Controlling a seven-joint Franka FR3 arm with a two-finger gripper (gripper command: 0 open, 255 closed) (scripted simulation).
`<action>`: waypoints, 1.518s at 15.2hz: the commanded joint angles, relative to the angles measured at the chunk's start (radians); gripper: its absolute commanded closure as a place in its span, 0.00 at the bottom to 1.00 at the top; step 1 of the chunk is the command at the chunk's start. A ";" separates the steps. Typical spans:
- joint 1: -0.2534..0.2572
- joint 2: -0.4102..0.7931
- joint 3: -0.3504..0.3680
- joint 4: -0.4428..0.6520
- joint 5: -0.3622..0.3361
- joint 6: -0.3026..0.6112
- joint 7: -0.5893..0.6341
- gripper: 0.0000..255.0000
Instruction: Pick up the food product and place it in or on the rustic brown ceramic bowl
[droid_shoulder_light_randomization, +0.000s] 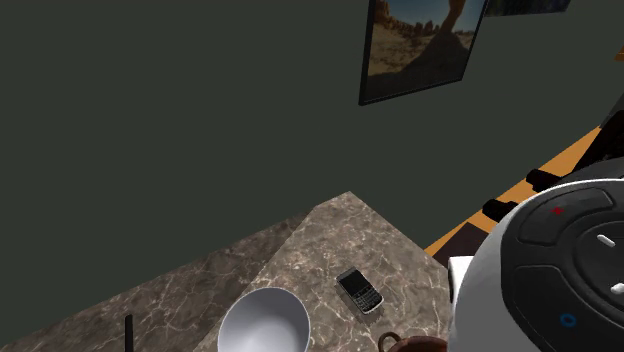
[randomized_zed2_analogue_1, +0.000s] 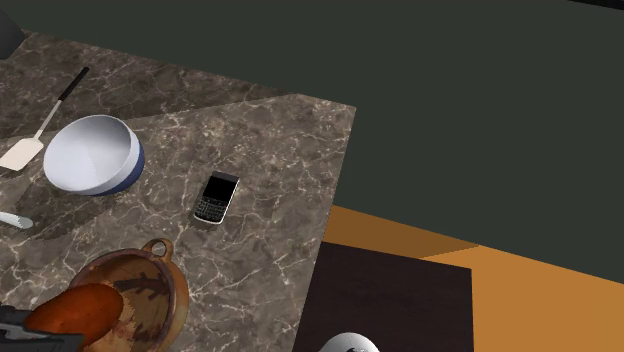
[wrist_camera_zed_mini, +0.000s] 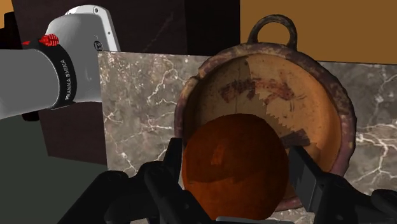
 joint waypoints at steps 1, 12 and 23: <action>-0.003 0.011 0.009 -0.019 -0.003 0.029 0.004 1.00; -0.016 0.066 0.051 -0.085 -0.024 0.137 0.029 1.00; -0.018 0.065 0.046 -0.052 -0.028 0.104 0.031 0.00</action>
